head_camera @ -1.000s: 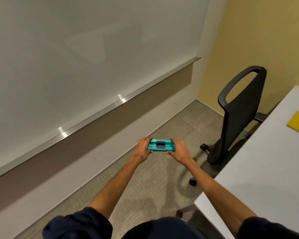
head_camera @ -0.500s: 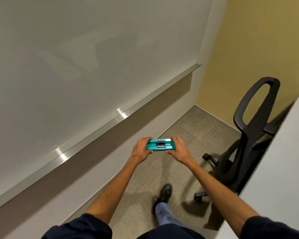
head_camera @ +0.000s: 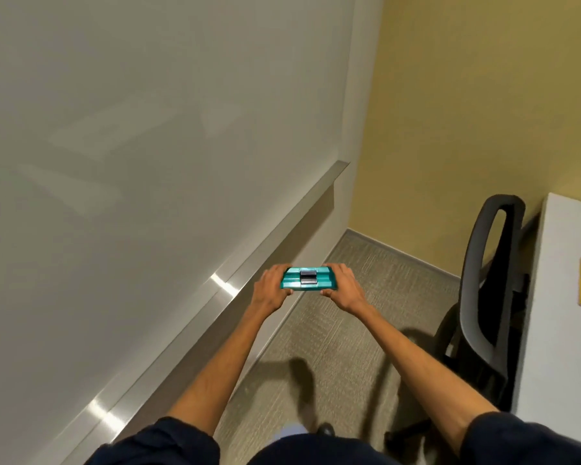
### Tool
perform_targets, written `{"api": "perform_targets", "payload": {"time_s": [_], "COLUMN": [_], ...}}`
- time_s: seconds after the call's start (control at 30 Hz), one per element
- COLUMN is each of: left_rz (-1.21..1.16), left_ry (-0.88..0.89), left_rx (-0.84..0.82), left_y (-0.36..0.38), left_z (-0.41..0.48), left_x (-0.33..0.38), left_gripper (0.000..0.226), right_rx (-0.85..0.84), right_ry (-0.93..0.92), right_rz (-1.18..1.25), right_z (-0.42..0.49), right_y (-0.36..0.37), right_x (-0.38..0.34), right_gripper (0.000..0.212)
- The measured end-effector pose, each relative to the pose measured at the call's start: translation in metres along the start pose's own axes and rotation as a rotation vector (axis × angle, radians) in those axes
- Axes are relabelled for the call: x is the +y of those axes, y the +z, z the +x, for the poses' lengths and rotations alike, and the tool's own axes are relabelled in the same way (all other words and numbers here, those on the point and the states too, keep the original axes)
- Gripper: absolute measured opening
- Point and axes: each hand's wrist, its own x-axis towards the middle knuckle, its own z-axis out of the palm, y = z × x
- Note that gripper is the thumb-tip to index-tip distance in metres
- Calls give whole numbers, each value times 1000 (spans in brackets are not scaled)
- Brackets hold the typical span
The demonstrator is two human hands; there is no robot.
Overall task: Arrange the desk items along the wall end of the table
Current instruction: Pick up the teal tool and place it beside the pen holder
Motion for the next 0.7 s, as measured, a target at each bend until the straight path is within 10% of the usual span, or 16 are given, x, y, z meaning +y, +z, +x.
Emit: {"api": "perform_targets", "payload": {"time_s": [0.7], "left_rz": [311], "left_ry": [523], "left_rx": [-141], "left_y": [-10], "left_z": [371], "left_x": [115], "left_gripper": [55], "right_rx": [294], "right_ry": [466], "right_rz": [-49], "right_z": [242], "right_y": [-140], "right_x": [107], "right_gripper": [59]}}
